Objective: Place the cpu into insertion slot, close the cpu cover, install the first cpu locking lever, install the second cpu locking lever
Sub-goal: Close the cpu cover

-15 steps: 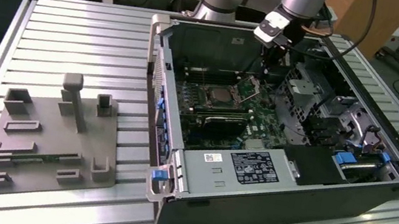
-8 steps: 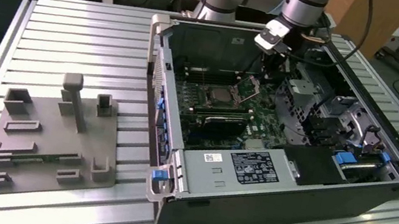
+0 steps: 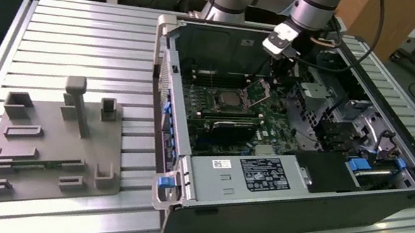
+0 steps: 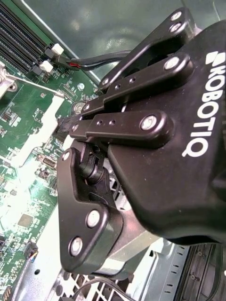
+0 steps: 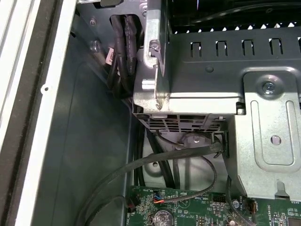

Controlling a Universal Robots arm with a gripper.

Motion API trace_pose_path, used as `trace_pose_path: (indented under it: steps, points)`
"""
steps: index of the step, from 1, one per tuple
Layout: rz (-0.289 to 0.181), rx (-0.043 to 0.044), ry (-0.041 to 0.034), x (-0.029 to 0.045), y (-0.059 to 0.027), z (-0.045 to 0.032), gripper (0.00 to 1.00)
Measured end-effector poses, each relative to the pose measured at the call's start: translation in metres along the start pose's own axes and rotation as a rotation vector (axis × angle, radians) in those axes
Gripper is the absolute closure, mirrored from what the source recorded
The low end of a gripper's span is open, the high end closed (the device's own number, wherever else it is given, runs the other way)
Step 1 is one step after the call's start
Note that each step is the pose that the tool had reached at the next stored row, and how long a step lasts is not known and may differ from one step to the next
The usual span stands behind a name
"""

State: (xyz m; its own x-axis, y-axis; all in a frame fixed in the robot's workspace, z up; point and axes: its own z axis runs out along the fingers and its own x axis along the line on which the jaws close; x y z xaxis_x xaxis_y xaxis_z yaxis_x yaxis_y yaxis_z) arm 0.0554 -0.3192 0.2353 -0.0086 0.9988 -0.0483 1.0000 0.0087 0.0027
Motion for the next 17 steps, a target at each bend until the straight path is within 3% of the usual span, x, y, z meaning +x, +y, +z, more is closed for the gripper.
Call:
trace_pose_path:
  steps: [17]
  points:
    - [0.0, 0.0, 0.0, 0.0, -0.0058, 0.0, 0.9]
